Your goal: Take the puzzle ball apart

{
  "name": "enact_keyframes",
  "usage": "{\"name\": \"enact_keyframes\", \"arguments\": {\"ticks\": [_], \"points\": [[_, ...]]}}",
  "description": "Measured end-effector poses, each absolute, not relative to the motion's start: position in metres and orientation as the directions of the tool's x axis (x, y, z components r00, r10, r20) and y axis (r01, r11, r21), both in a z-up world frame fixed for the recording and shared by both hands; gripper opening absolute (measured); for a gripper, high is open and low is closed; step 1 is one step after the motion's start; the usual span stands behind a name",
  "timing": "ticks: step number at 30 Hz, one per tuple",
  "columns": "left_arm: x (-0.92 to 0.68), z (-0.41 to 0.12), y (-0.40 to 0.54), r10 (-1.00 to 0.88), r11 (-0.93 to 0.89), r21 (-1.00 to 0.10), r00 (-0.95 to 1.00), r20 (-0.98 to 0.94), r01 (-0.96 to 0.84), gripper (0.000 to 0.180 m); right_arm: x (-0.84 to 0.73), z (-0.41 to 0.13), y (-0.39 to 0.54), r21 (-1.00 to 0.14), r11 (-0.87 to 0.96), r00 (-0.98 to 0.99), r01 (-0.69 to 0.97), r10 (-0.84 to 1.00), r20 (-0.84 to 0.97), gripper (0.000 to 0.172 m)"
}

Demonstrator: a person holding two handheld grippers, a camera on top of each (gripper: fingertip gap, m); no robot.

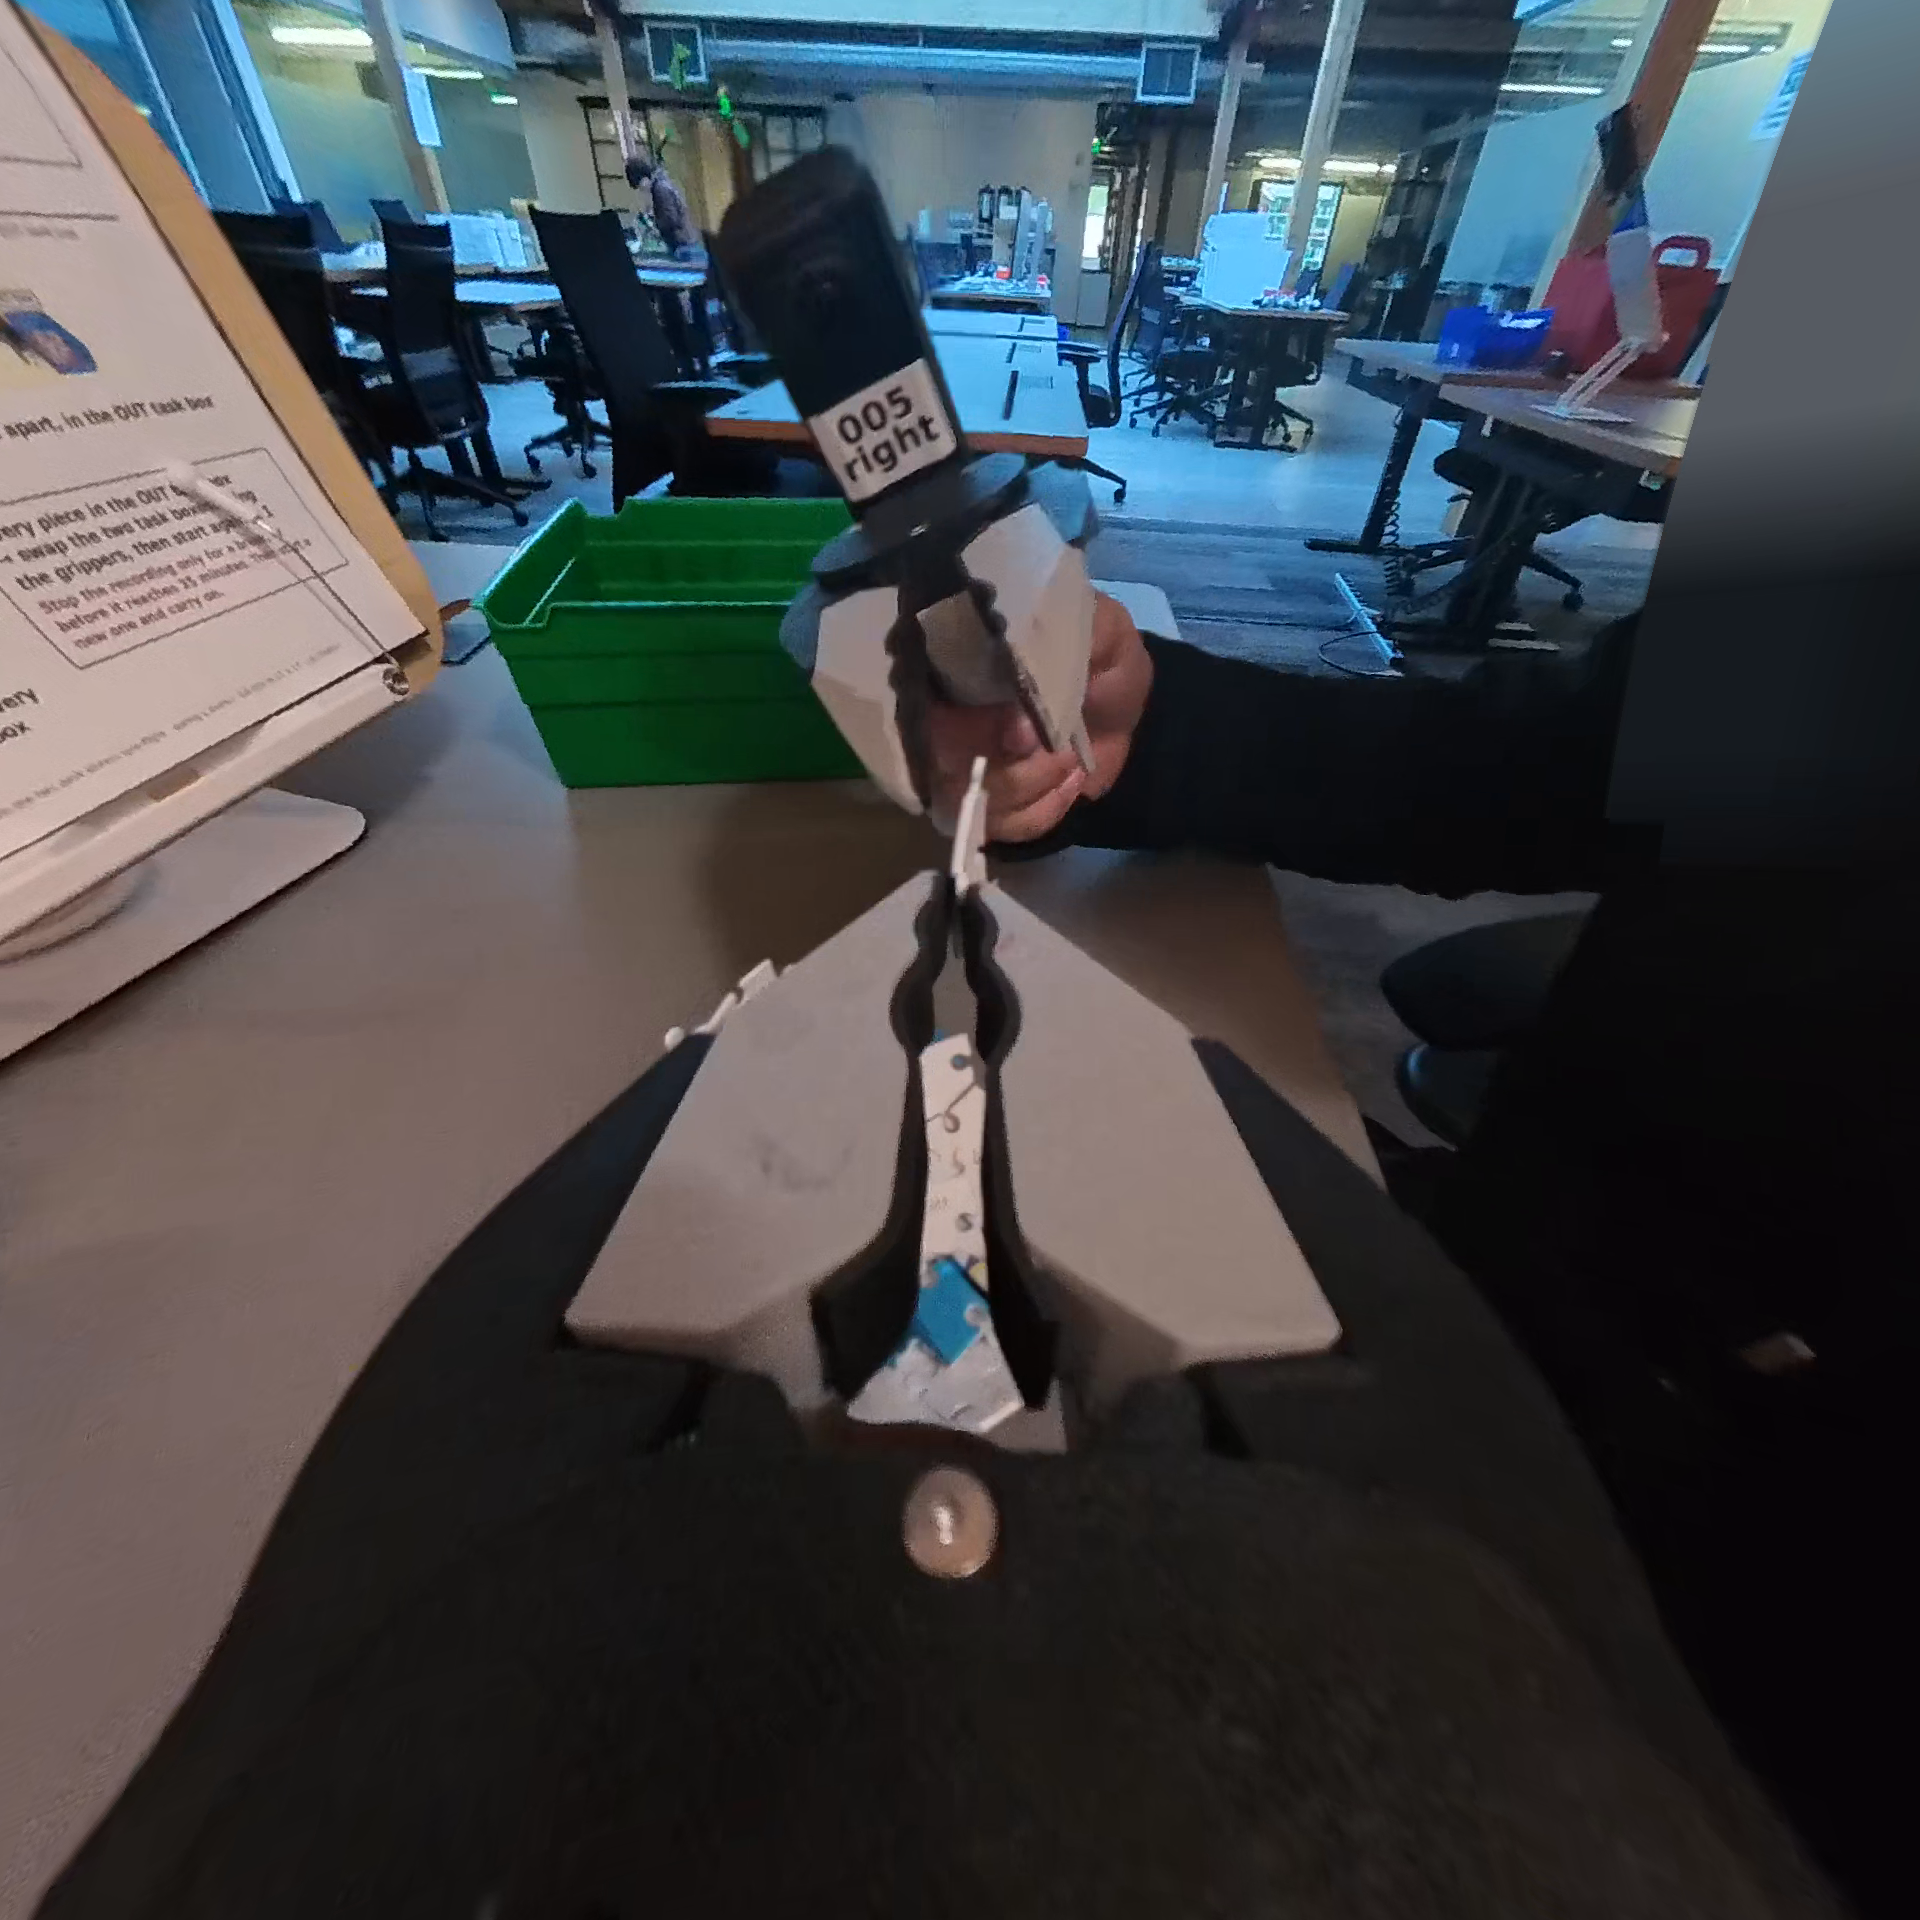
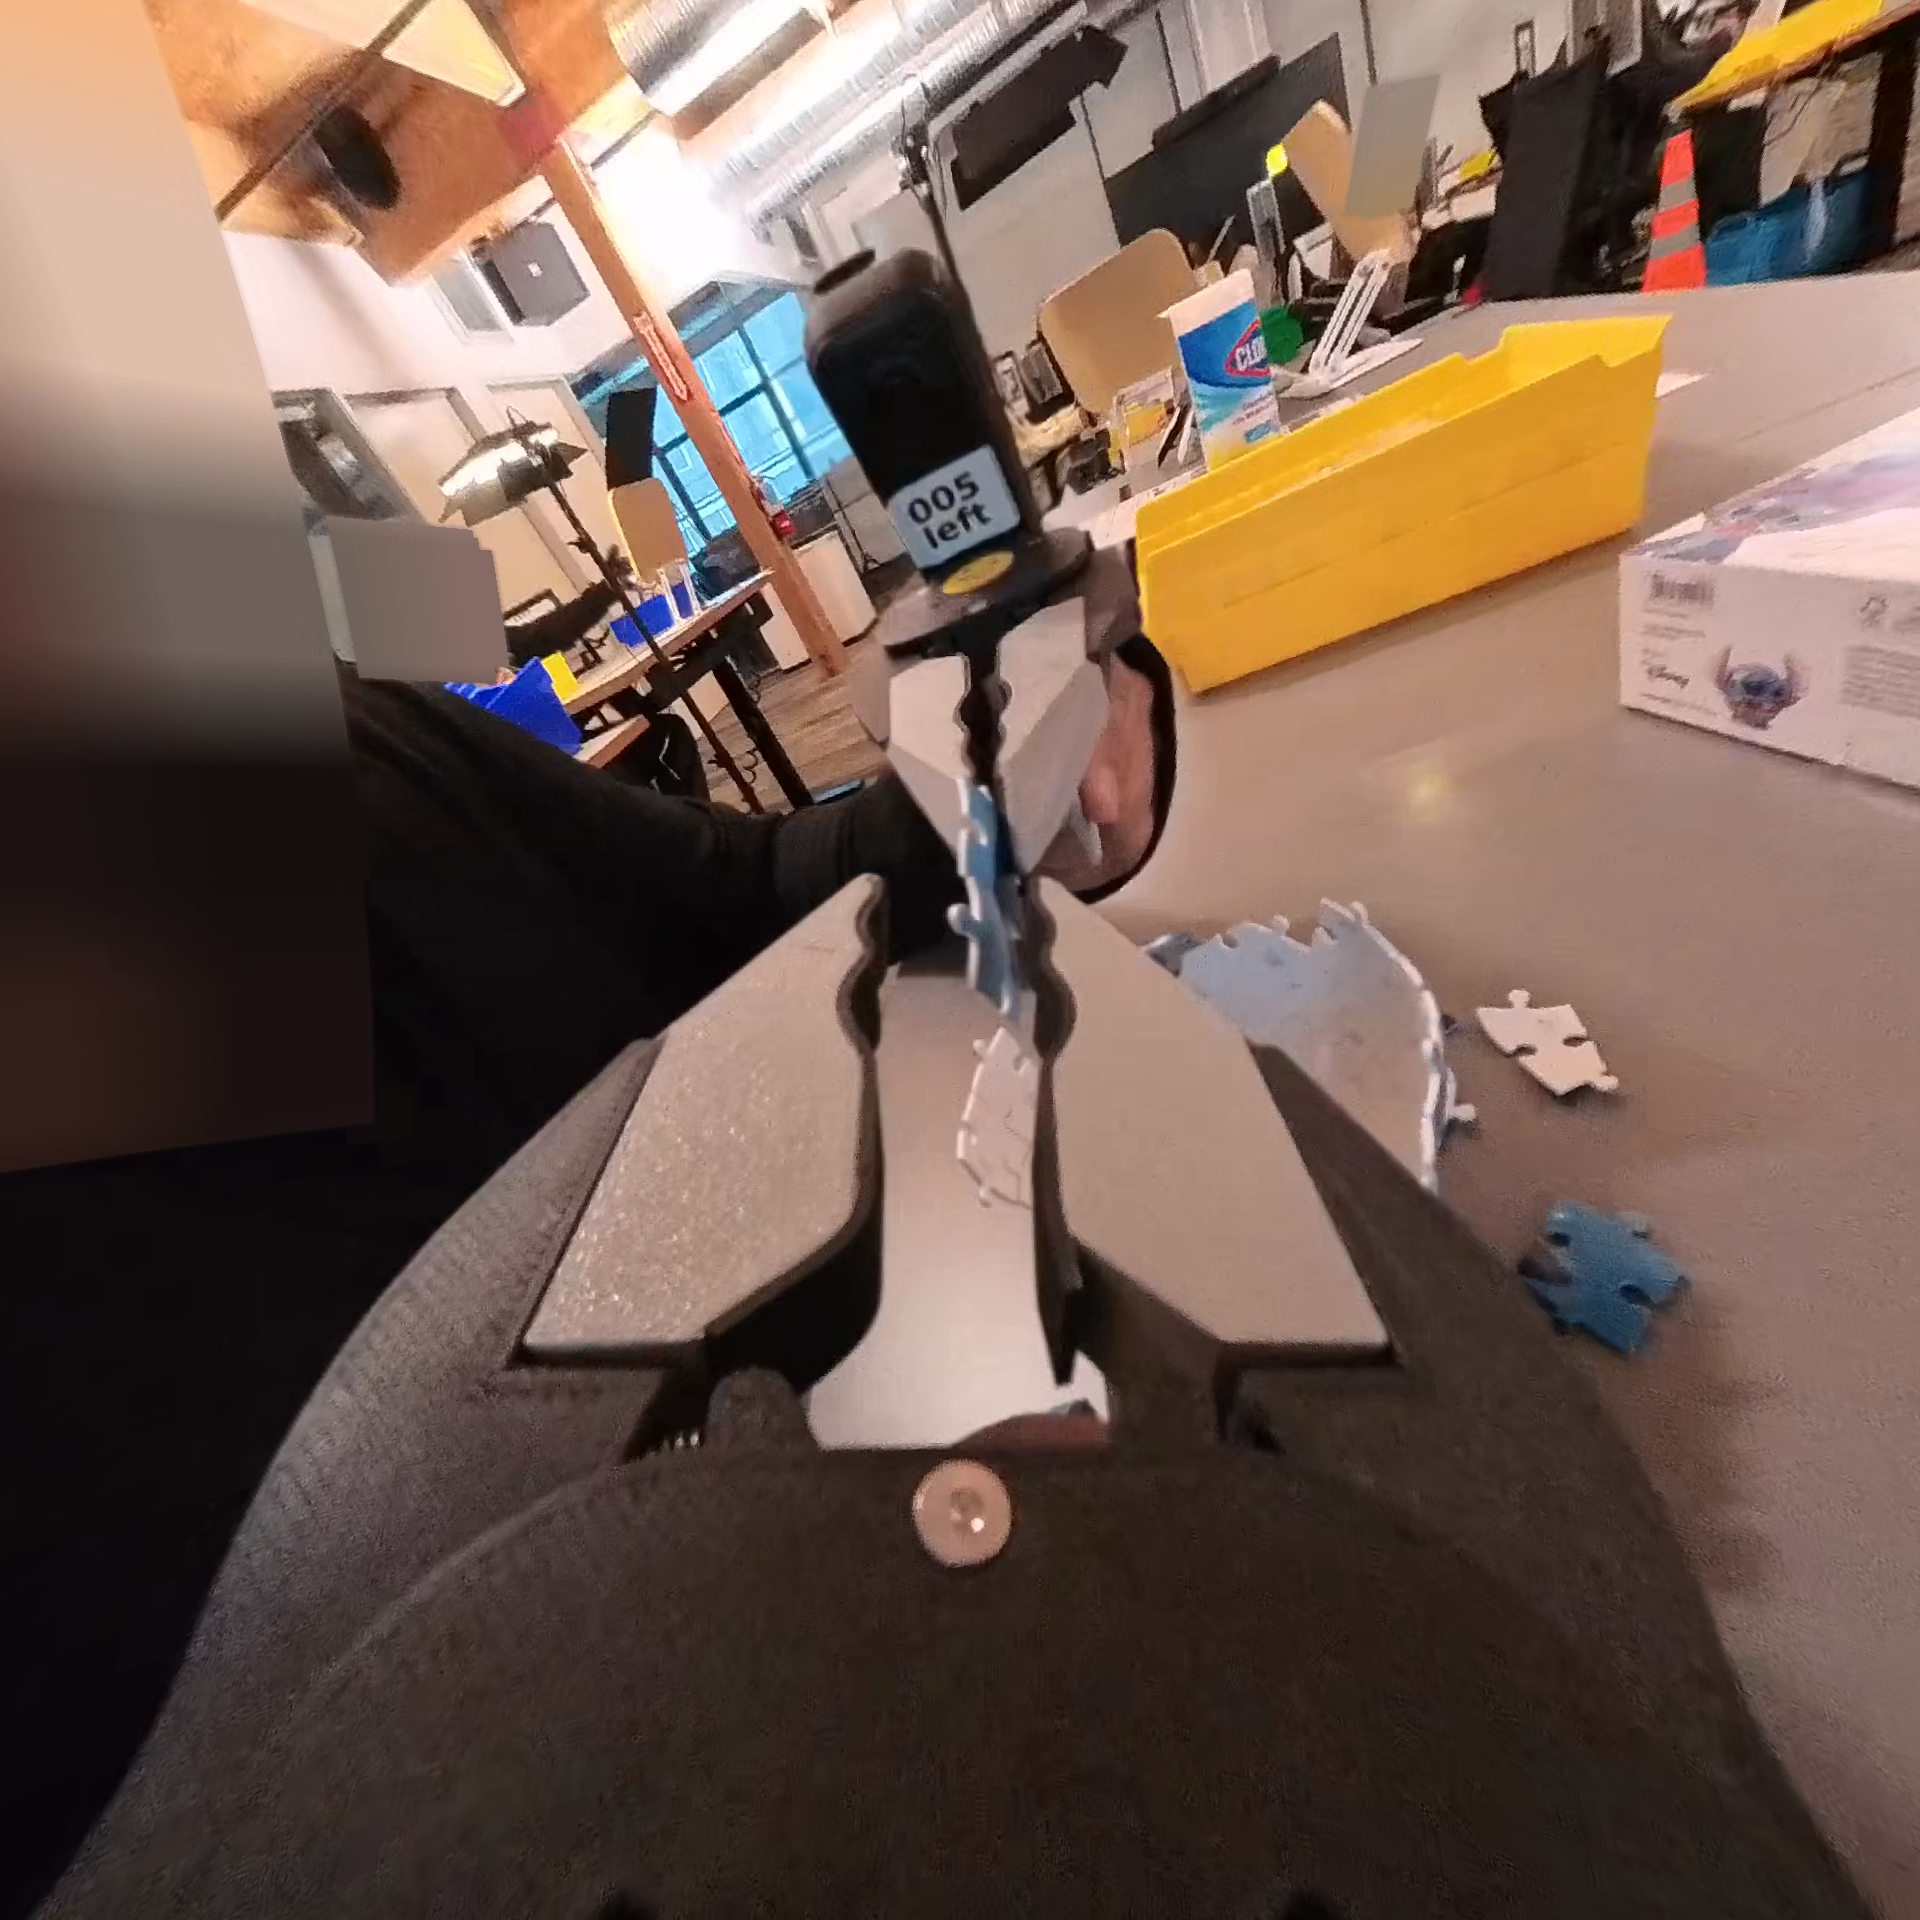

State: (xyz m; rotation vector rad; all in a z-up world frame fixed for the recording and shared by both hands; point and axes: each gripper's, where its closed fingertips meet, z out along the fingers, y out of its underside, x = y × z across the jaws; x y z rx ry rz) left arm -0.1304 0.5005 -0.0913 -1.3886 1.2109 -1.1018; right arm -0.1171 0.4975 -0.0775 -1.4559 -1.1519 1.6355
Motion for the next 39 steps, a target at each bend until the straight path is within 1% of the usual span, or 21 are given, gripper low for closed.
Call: {"name": "enact_keyframes", "arguments": {"ticks": [2, 5, 7, 8, 9, 12, 16, 19, 20, 24, 26, 29, 36, 39], "points": [[-0.129, -0.092, 0.505, -0.991, -0.083, -0.99, 0.119, 0.069, -0.113, 0.0, -0.116, -0.077, 0.496, -0.938, -0.334, -0.151, 0.09, 0.927, -0.344, 0.022], [-0.13, -0.081, 0.507, -0.987, -0.113, -0.992, 0.118, 0.107, -0.048, 0.0, -0.117, -0.084, 0.506, -0.956, -0.272, -0.059, 0.114, 0.958, -0.279, 0.021], [-0.13, -0.079, 0.505, -0.986, -0.137, -0.99, 0.1, 0.133, -0.036, 0.0, -0.117, -0.078, 0.505, -0.962, -0.26, -0.061, 0.081, 0.962, -0.266, 0.012], [-0.13, -0.081, 0.505, -0.986, -0.135, -0.99, 0.103, 0.131, -0.039, 0.0, -0.117, -0.077, 0.504, -0.964, -0.253, -0.066, 0.079, 0.964, -0.258, 0.001], [-0.129, -0.082, 0.504, -0.986, -0.135, -0.99, 0.102, 0.13, -0.039, 0.0, -0.118, -0.078, 0.503, -0.966, -0.243, -0.067, 0.091, 0.966, -0.249, 0.001], [-0.128, -0.082, 0.501, -0.983, -0.176, -0.984, 0.065, 0.173, -0.033, 0.0, -0.117, -0.08, 0.499, -0.964, -0.241, -0.083, 0.108, 0.965, -0.251, 0.0], [-0.128, -0.086, 0.489, -0.967, -0.249, -0.967, -0.048, 0.251, -0.045, 0.004, -0.12, -0.083, 0.495, -0.96, -0.241, -0.116, 0.14, 0.959, -0.258, 0.0], [-0.129, -0.088, 0.479, -0.959, -0.252, -0.965, -0.115, 0.259, -0.066, 0.0, -0.121, -0.077, 0.478, -0.967, -0.213, -0.222, 0.139, 0.945, -0.24, 0.0], [-0.129, -0.084, 0.473, -0.953, -0.258, -0.965, -0.15, 0.263, -0.056, 0.0, -0.121, -0.073, 0.473, -0.967, -0.225, -0.265, 0.121, 0.931, -0.25, 0.0], [-0.126, -0.077, 0.469, -0.945, -0.267, -0.963, -0.188, 0.266, -0.021, 0.0, -0.117, -0.066, 0.467, -0.944, -0.321, -0.383, 0.082, 0.864, -0.327, 0.003], [-0.125, -0.078, 0.47, -0.939, -0.287, -0.958, -0.191, 0.285, -0.017, 0.0, -0.114, -0.067, 0.469, -0.943, -0.325, -0.377, 0.077, 0.866, -0.329, 0.003], [-0.126, -0.076, 0.471, -0.941, -0.289, -0.957, -0.185, 0.284, -0.004, 0.0, -0.111, -0.069, 0.472, -0.944, -0.322, -0.357, 0.074, 0.875, -0.326, 0.012], [-0.126, -0.075, 0.47, -0.939, -0.292, -0.957, -0.189, 0.286, 0.002, 0.0, -0.115, -0.068, 0.474, -0.948, -0.311, -0.355, 0.066, 0.88, -0.314, 0.001], [-0.126, -0.074, 0.465, -0.935, -0.288, -0.958, -0.215, 0.281, 0.0, 0.0, -0.119, -0.066, 0.474, -0.936, -0.346, -0.383, 0.06, 0.858, -0.342, 0.001]]}}
